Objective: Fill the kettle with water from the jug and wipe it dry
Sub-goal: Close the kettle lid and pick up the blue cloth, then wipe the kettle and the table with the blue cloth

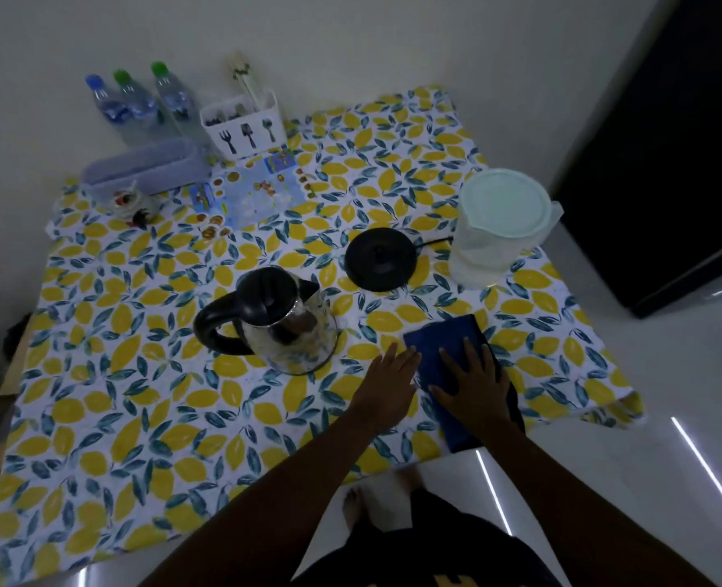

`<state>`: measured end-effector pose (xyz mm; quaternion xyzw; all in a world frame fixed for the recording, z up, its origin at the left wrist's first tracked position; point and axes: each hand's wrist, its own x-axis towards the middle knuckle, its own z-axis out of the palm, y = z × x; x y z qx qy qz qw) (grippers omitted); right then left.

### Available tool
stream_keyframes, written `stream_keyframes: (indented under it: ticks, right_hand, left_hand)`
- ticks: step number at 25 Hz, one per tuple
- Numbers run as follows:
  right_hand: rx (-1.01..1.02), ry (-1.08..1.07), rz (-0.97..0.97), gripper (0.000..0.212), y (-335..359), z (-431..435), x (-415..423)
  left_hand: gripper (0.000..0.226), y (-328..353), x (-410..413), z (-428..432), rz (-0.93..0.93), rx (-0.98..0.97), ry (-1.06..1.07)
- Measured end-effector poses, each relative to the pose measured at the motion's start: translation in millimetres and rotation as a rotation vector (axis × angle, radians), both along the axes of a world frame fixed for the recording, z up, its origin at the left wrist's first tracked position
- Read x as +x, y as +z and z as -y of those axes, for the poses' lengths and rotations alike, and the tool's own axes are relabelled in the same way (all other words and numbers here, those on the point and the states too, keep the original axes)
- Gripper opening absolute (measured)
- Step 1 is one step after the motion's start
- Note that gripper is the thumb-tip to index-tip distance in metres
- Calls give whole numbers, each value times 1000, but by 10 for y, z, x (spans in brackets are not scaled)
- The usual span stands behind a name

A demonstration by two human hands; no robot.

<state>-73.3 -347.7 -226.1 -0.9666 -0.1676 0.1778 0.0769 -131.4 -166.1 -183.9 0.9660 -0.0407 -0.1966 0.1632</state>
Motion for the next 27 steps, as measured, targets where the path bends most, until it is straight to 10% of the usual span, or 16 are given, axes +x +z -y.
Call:
stream_keyframes:
  ticks: [13, 27]
  right_hand:
    - [115, 188, 140, 37, -76, 69, 419]
    - [980, 138, 175, 46, 1540, -1520, 343]
  left_hand:
    - [53, -92, 122, 85, 159, -120, 234]
    - [37, 1138, -434, -1254, 841, -93, 548]
